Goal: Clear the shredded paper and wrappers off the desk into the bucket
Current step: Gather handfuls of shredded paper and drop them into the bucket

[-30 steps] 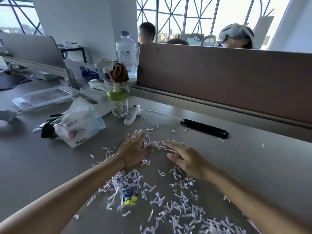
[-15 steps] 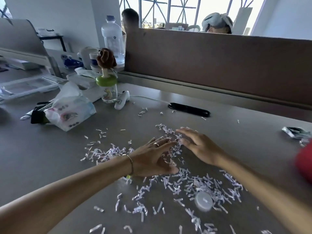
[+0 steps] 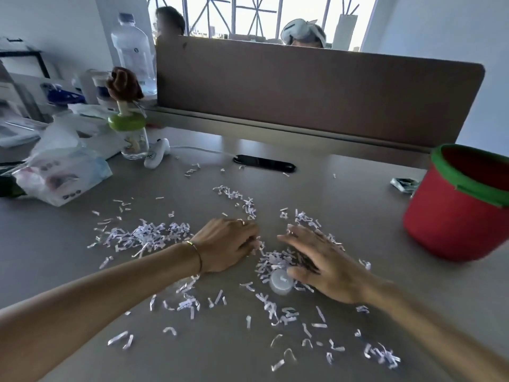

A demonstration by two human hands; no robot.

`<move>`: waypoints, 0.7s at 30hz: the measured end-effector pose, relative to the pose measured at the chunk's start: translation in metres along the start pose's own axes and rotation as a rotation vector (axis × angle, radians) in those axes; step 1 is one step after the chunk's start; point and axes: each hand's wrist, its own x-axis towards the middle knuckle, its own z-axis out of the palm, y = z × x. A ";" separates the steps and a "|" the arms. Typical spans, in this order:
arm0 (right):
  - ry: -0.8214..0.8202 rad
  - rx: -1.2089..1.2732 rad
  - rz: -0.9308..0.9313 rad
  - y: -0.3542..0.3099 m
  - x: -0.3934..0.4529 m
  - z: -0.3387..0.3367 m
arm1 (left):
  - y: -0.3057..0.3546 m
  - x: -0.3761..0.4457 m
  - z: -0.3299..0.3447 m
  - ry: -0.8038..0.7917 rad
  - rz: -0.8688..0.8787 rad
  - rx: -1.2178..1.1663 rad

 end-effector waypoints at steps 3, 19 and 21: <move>-0.049 -0.118 -0.025 -0.003 -0.005 0.005 | 0.000 0.006 0.003 -0.019 -0.034 -0.011; 0.195 -0.258 -0.031 0.024 0.049 -0.005 | -0.011 0.032 0.001 0.015 -0.211 -0.083; 0.266 -0.253 -0.076 0.020 0.057 -0.005 | -0.011 0.035 0.001 0.026 -0.226 -0.078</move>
